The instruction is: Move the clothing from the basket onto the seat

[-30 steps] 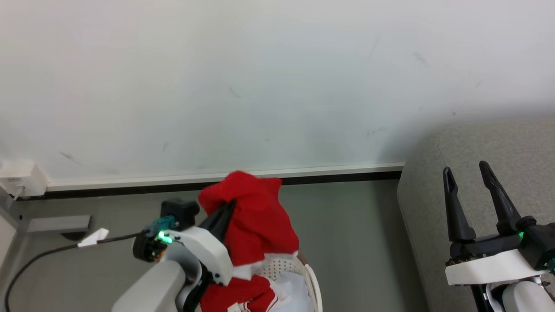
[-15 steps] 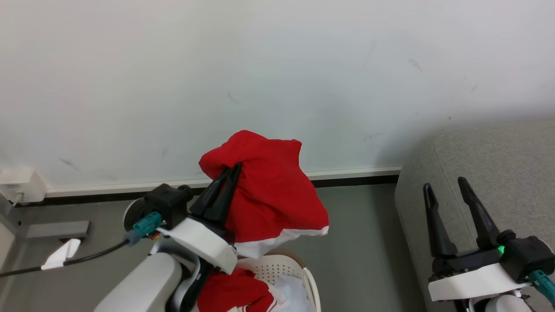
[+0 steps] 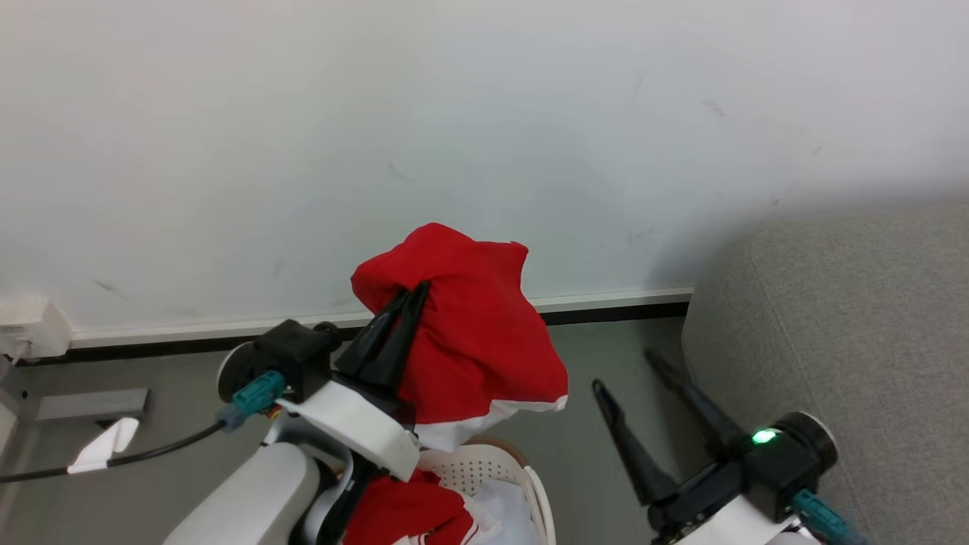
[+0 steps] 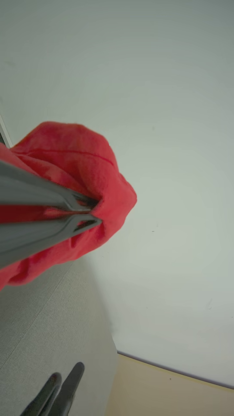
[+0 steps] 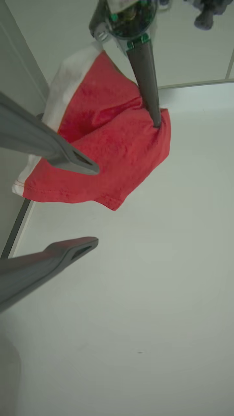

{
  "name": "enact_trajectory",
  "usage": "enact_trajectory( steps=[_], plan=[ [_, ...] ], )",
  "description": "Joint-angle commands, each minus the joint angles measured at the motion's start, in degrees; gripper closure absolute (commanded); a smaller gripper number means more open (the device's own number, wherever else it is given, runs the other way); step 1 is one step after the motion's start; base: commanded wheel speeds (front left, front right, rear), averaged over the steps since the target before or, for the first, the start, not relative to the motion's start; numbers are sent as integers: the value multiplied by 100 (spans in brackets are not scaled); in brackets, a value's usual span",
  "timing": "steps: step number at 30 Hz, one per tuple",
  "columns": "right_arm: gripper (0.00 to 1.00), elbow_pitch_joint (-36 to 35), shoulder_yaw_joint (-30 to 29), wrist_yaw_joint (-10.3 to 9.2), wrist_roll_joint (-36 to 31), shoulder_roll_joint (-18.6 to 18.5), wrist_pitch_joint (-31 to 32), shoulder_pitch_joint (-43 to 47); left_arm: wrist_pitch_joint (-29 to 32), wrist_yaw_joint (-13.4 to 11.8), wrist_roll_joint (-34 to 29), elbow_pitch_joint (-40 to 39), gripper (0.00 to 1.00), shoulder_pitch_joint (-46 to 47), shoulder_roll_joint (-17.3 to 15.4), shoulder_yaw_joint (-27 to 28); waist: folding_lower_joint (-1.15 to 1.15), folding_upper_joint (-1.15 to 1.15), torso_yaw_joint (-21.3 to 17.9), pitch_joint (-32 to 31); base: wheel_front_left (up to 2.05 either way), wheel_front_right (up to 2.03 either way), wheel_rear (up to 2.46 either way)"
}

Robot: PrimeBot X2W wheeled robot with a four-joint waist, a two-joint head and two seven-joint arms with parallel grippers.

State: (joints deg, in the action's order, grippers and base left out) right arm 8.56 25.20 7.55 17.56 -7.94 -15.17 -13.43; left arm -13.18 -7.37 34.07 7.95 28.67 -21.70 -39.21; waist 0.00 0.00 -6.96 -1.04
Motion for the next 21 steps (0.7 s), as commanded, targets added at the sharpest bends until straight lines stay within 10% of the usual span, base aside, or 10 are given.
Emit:
enact_trajectory(
  steps=[1, 21],
  plan=[
    [0, 154, 365, -12, 92, -136, 2, -194, 11, 33, -6, -3, 100, 78, 17, -17, 0, 0, 13, 6, 0, 0, 0],
    [0, 2169, 1645, -12, -20, 33, 2, -1553, 220, 511, -21, 67, 100, 399, 737, -793, 0, 0, 865, 37, 0, 0, 0]
  ],
)
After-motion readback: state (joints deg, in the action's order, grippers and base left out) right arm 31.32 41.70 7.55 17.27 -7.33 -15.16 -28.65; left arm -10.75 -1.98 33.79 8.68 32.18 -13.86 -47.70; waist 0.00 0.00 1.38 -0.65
